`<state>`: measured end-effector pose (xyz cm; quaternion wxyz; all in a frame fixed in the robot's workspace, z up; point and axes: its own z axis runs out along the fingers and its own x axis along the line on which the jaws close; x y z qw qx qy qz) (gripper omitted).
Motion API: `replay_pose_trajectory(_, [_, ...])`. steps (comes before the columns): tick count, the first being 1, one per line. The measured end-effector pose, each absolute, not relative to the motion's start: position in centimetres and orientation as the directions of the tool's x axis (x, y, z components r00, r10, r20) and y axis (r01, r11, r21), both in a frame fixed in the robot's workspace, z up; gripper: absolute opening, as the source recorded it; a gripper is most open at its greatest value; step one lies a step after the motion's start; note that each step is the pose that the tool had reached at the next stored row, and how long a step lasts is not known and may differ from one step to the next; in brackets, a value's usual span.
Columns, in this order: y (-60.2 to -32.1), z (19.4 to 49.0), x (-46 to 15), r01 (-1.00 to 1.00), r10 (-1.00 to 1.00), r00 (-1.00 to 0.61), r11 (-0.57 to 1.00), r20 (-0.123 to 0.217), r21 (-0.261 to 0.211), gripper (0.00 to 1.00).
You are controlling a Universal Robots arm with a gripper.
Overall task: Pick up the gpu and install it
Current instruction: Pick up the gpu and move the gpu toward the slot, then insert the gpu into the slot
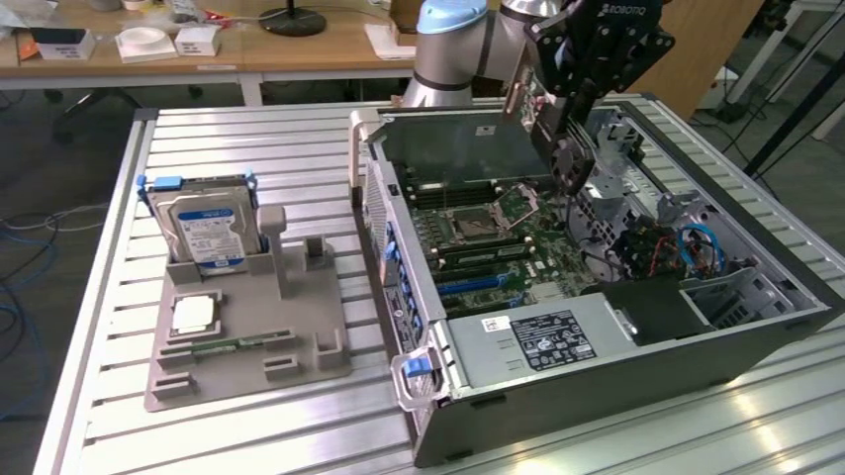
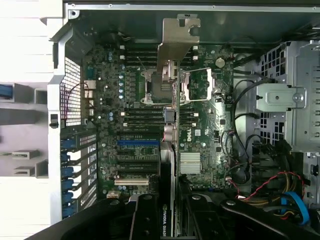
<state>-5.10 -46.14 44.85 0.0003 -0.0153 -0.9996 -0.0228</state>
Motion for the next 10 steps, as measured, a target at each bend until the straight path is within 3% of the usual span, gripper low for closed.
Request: replay_pose_trajectory(10, [-46.14,44.85,-5.10,0.031,0.031,-1.000,0.998,0.001,0.046,0.26])
